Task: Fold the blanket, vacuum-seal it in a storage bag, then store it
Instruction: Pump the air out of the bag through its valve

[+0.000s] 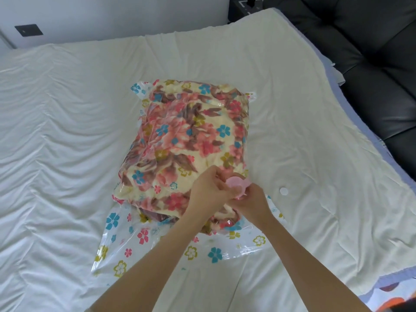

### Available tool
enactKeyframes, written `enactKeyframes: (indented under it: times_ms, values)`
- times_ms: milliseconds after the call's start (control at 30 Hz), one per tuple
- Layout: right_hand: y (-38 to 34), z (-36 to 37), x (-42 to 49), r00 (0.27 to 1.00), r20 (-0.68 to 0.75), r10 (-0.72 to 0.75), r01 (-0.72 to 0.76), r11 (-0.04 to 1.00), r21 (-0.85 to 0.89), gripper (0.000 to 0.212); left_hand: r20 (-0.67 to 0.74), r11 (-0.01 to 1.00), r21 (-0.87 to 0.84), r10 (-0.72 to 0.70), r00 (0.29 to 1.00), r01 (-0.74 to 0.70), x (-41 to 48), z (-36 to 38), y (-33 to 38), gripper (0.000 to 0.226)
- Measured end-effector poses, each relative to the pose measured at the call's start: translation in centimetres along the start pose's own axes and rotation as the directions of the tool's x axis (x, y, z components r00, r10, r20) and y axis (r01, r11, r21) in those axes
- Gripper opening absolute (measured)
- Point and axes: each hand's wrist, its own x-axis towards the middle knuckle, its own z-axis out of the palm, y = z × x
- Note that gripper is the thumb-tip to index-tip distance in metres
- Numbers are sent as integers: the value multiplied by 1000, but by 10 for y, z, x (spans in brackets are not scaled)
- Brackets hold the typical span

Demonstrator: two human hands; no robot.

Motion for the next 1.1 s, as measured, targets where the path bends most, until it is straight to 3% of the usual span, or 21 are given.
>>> enactKeyframes:
  times_ms: [67, 133, 167, 200, 233, 267, 367, 467, 633, 700, 733, 800, 867, 900, 1000, 1100]
  values:
    - [-3, -6, 7, 1000, -18, -25, 24, 999, -42, 30, -16, 995, 13, 99, 995, -99, 7, 1, 6, 16]
    - [-6, -10, 10, 999, -25, -37, 35, 996, -84, 31, -119, 993, -12, 112, 987, -114, 20, -9, -3, 16]
    - [-6, -9, 10, 999, -32, -32, 29, 995, -97, 32, -203, 985, 145, 127, 971, -98, 29, -15, -19, 25]
    - [-4, -8, 11, 998, -44, -39, 34, 995, -98, 32, -230, 899, 436, 157, 961, -43, 39, -21, -41, 34]
    - [-5, -7, 9, 998, -51, -44, 39, 994, -103, 33, -166, 730, 684, 160, 973, -4, 47, -25, -64, 42]
    - [-4, -7, 9, 997, -55, -59, 53, 993, -105, 35, -64, 568, 823, 108, 992, -9, 55, -25, -86, 49]
    - [-4, -8, 11, 997, -51, -57, 54, 997, -62, 38, 98, 359, 932, -106, 990, -54, 68, -16, -140, 59]
    - [-7, -10, 13, 1000, -5, -18, 18, 1000, -4, 41, 104, 284, 956, -93, 990, -73, 71, -15, -158, 65]
    - [-43, -29, -3, 992, 46, -114, 110, 990, 86, 89, 109, 329, 942, -95, 989, -72, 77, -21, -158, 70]
    - [-62, -41, -16, 959, -35, -280, 281, 957, 73, 83, 98, 374, 926, -112, 989, -50, 76, -23, -149, 75]
    - [-67, -43, -19, 921, -61, -385, 386, 922, 2, 66, 85, 421, 906, -87, 993, -41, 74, -22, -144, 81]
    - [-72, -40, -16, 817, -4, -576, 551, 784, -287, 22, 69, 622, 781, 2, 998, -55, 66, -14, -133, 97]
    - [-58, -31, -9, 735, 94, -672, 628, 622, -468, 23, 72, 870, 475, 112, 991, -133, 52, 0, -112, 104]
    - [-53, -25, -6, 717, 139, -683, 647, 579, -497, 26, 42, 921, 345, 178, 983, -181, 46, 9, -102, 98]
    - [-46, -21, 0, 652, 210, -728, 639, 379, -670, 32, -147, 930, 254, 311, 939, -268, 39, 25, -76, 66]
    - [-66, -34, 13, 586, 268, -765, 543, 125, -830, 23, -167, 912, 291, 345, 924, -288, 46, 24, -67, 46]
